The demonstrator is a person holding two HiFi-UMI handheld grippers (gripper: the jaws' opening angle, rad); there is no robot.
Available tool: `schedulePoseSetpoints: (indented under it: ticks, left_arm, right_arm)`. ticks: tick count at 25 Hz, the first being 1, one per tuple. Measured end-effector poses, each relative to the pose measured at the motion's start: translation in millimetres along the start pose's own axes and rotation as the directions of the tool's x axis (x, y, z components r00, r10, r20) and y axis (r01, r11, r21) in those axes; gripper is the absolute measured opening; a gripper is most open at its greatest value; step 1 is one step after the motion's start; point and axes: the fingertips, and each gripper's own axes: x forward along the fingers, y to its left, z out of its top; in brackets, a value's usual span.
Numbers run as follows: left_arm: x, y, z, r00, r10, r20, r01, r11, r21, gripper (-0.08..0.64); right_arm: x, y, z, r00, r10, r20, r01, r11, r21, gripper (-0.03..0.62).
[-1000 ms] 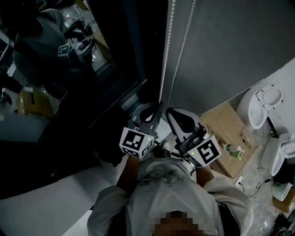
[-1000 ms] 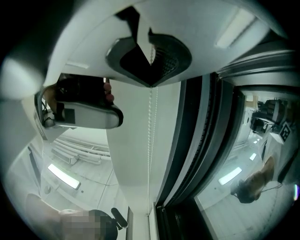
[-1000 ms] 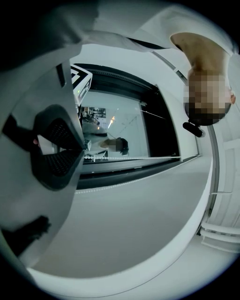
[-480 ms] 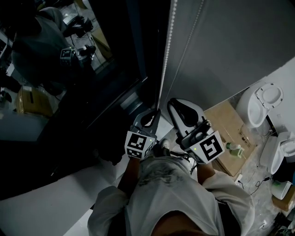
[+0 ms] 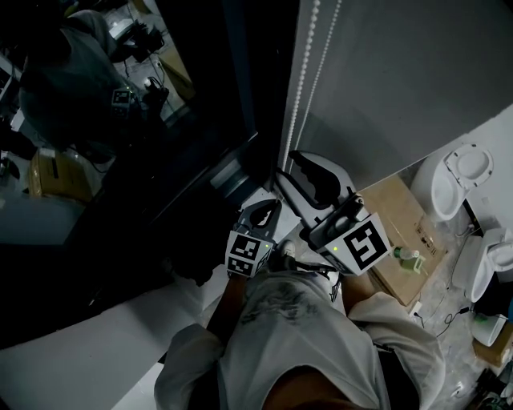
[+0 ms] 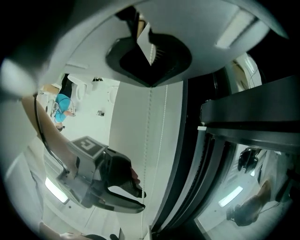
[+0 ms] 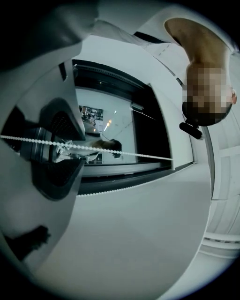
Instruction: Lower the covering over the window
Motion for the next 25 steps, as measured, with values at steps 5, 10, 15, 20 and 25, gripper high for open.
schedulePoseSetpoints:
  ticks: [5, 10, 15, 20, 25]
  left_arm:
    - [1, -1, -6, 1.000, -0.004, -0.012, 0.004, 1.000, -0.007, 0.006]
    - [-1, 1, -7, 1.000, 0.002, -0.005, -0.002, 1.000, 0.025, 0.011]
    - [-5, 1, 14, 0.999, -0.009, 0.052, 0.007, 0.999, 0.035, 0.031]
    - [-19, 5, 46, 0.990, -0.005, 0.140, 0.001, 1.000, 0.023, 0.044]
    - [-35, 12, 74, 0.978, 0.018, 0.210, -0.022, 1.000, 0.019, 0.046]
  right_arm:
    - [4, -2, 10, 0.999, -0.011, 0.049, 0.010, 1.000, 0.010, 0.030]
    - [3, -1, 10, 0.998, 0.000, 0.068, -0.003, 0.999, 0.045, 0.018]
    - [3, 0, 12, 0.996, 0.006, 0.094, -0.014, 0.996, 0.085, 0.018]
    - [-2, -1, -2, 0.998, 0.003, 0.067, -0.008, 0.996, 0.088, 0.018]
    - [-7, 0, -15, 1.000, -0.001, 0.031, -0.002, 0.995, 0.101, 0.018]
